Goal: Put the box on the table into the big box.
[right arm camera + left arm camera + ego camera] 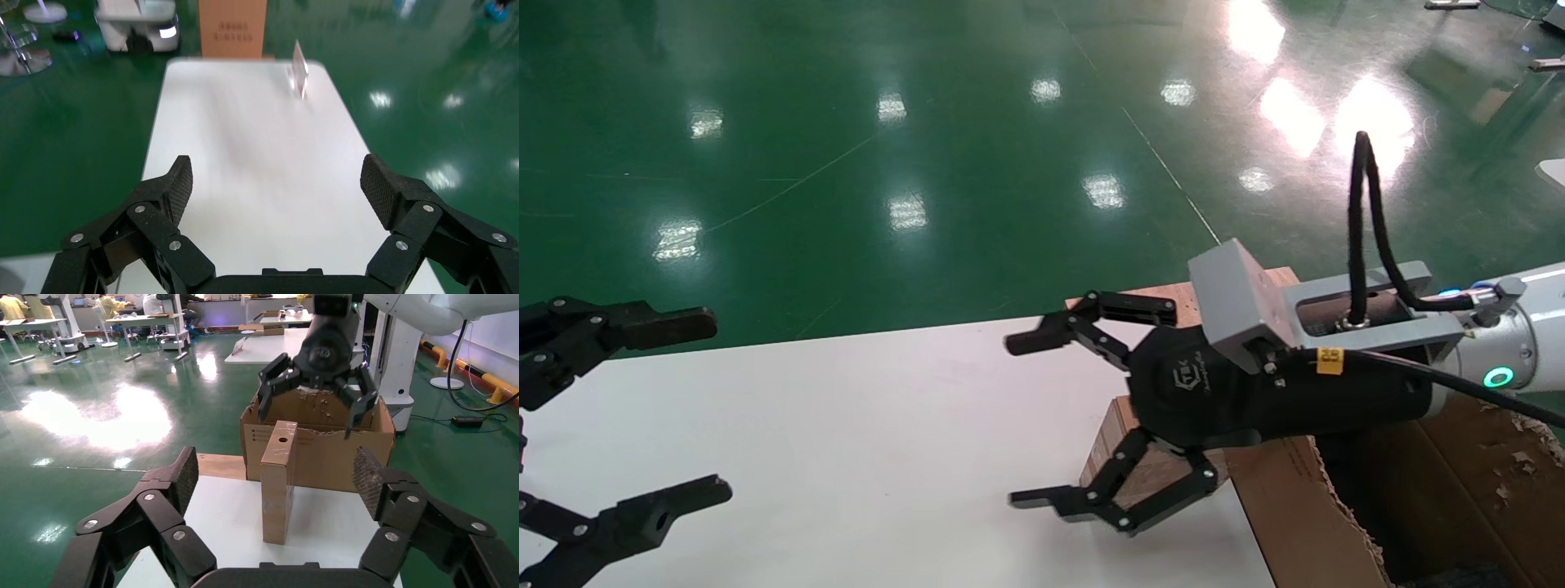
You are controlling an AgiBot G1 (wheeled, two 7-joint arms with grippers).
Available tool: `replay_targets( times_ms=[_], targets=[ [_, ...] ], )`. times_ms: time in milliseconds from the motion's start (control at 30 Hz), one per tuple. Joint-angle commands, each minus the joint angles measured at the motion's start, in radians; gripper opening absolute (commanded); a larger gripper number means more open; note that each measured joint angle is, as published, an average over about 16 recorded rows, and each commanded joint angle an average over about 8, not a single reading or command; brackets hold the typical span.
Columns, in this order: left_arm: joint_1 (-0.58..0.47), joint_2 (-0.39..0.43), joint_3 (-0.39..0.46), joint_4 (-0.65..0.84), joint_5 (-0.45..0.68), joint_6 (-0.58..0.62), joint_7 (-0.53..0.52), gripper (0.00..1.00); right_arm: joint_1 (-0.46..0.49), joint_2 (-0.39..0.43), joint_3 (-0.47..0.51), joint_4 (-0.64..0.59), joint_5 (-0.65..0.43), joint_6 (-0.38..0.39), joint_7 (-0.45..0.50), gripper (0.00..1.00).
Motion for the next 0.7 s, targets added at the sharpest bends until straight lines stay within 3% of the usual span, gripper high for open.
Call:
replay_targets(
  times_ms=[33, 433, 700],
  targets=[
    [0.0, 0.0, 0.0, 0.0, 0.0, 0.0, 0.0, 0.0, 0.022, 0.013, -0.018, -0.015, -0.029, -0.012, -0.001, 1.0],
    [0.0, 0.0, 0.0, 0.0, 0.0, 0.0, 0.0, 0.0, 0.158, 0.048, -0.203, -0.191, -0.124, -0.02, -0.139, 1.0],
    [0.0, 0.0, 0.0, 0.0, 0.0, 0.0, 0.0, 0.0, 0.251, 0.053, -0.278, -0.279, -0.18, -0.015, -0.166, 1.0]
  ],
)
